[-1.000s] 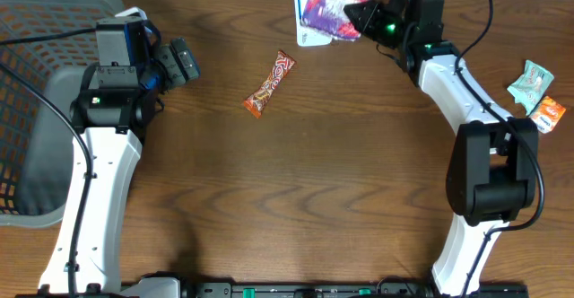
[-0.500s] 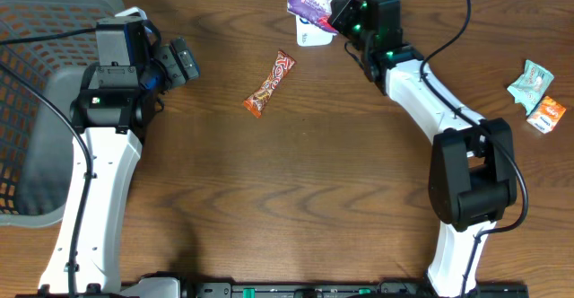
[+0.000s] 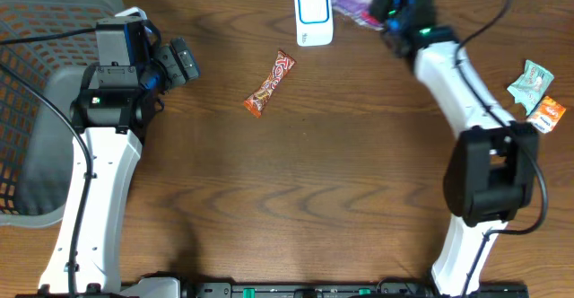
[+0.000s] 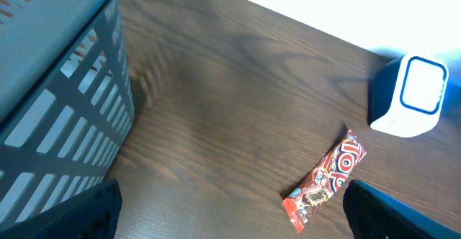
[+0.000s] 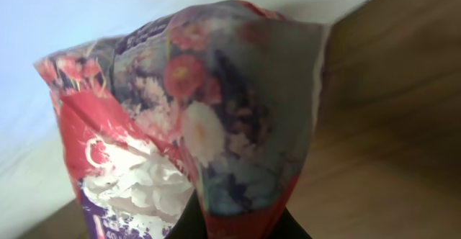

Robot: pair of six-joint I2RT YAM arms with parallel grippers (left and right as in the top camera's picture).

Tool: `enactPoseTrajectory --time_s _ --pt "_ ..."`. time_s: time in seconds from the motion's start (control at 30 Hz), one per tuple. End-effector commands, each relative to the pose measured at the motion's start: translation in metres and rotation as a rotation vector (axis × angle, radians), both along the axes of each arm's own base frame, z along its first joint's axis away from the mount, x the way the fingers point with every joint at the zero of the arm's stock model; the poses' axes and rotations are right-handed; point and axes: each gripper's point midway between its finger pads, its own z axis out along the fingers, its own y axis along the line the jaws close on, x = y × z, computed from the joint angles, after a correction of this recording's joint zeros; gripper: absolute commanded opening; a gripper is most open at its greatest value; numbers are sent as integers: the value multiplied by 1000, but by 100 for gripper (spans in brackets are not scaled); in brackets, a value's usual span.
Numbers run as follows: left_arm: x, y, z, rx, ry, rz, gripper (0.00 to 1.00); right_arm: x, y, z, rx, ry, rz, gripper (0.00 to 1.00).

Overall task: Scan the item barcode
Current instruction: 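Carry the bag to the right edge and release it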

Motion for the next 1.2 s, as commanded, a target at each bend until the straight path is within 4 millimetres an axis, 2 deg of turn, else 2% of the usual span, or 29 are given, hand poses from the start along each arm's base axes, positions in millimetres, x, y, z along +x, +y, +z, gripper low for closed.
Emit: enactPoseTrajectory --time_s 0.0,0.1,0.23,0.33,0.4,0.47,0.53,0.57,0.63,0.7,0.8,0.93,0.97,1.07,1.17 --pt "2 1 3 2 -7 5 98 -4 -76 31 -64 0 -122 1" --pt "2 1 3 2 -7 5 98 -27 -138 21 -93 111 -248 1" --pt "2 1 3 2 -7 5 98 -74 -216 -10 -101 296 -402 1" --pt "2 1 3 2 -7 5 98 -107 -265 -29 -126 407 -491 1" --pt "2 1 3 2 -7 5 98 -123 -287 -41 -144 466 -510 3" --pt "2 1 3 2 -7 5 98 -134 -303 -51 -153 508 -502 20" --pt "2 1 3 2 -7 5 98 -139 -308 -61 -150 540 -460 61" --pt "2 1 3 2 -7 5 98 -141 -307 -64 -140 549 -423 75" --pt "2 1 3 2 -7 5 98 -140 -302 -65 -118 547 -354 82" --pt "2 1 3 2 -7 5 98 -137 -297 -57 -87 516 -324 99" --pt "2 1 3 2 -7 5 98 -132 -287 -36 -60 458 -290 99" --pt "2 1 3 2 -7 5 98 -121 -251 9 2 328 -157 99" --pt "2 1 3 2 -7 5 98 -117 -237 20 15 289 -89 99" --pt "2 1 3 2 -7 5 98 -108 -178 56 86 159 167 99" --pt "2 1 3 2 -7 5 98 -106 -135 65 132 134 289 99"
